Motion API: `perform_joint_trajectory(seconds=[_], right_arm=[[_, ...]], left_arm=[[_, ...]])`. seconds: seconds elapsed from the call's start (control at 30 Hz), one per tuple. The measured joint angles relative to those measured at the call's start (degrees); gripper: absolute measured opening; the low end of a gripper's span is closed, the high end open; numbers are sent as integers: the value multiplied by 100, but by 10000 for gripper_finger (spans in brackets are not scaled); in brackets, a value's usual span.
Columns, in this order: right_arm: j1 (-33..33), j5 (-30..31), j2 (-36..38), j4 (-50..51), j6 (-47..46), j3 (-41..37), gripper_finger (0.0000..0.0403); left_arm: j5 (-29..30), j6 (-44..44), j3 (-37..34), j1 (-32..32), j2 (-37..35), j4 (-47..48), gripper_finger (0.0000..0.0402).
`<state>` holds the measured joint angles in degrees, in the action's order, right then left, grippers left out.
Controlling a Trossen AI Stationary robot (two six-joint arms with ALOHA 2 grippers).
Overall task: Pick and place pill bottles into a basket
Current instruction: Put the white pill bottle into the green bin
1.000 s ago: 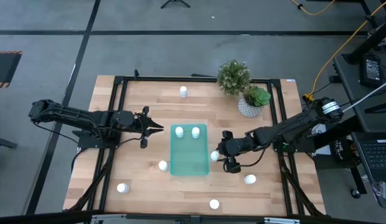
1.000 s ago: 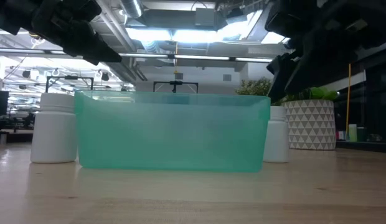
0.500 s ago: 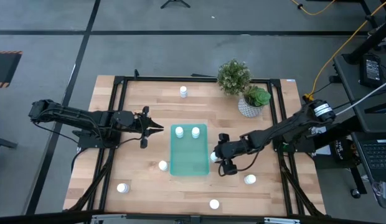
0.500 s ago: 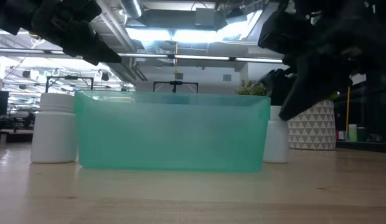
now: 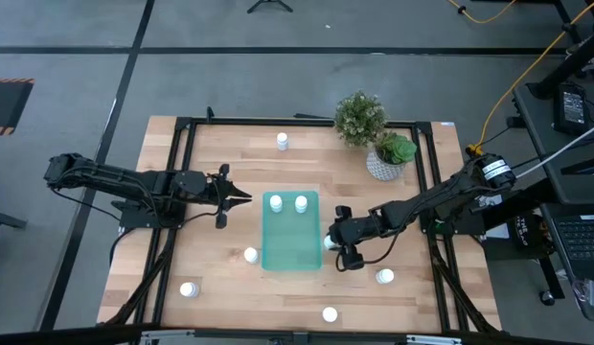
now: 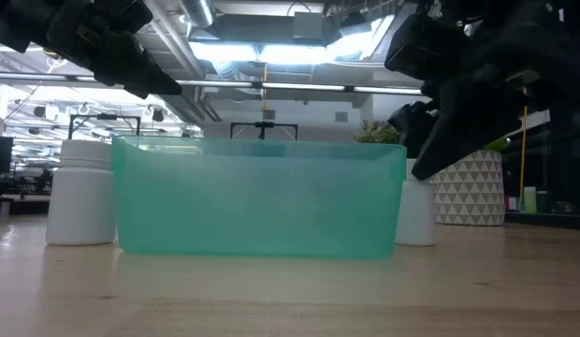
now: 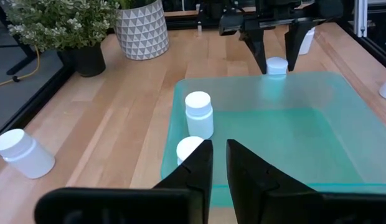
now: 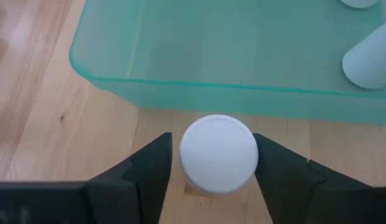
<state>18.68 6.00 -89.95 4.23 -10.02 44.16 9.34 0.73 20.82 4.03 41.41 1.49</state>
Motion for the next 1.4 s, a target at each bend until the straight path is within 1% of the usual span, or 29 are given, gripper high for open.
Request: perform_joint_trajectory(seconds=[0.2,0.27,0.43,0.53,0.63,0.83,0.93,1.07,1.17,1.27,1.4], right_arm=[[0,4,4,5,20,0,161],[0,5,4,13,28,0,153],[-12,3,19,44,169,0,153],[-55,-2,166,219,290,-5,153],[-135,-2,439,237,324,-7,153],[-388,1,1099,628,482,-7,155],[-533,0,1391,693,691,-7,154],[-720,-10,1672,482,1042,-3,154],[-843,-295,1706,149,1333,-2,154],[-954,-436,1608,-234,1482,4,154],[-1061,-503,1378,-237,1714,78,154]], left_arm=[[-2,0,0,0,0,1,40],[-2,0,0,0,0,1,38],[-2,0,0,0,0,1,36],[0,-2,0,0,0,1,39],[-2,-1,0,0,-1,16,40],[0,0,0,0,0,187,33],[0,0,0,0,0,224,32],[5,-10,0,0,0,218,33],[6,-131,0,0,0,219,32],[-2,-149,0,0,0,191,29],[-2,-149,0,0,0,148,27]])
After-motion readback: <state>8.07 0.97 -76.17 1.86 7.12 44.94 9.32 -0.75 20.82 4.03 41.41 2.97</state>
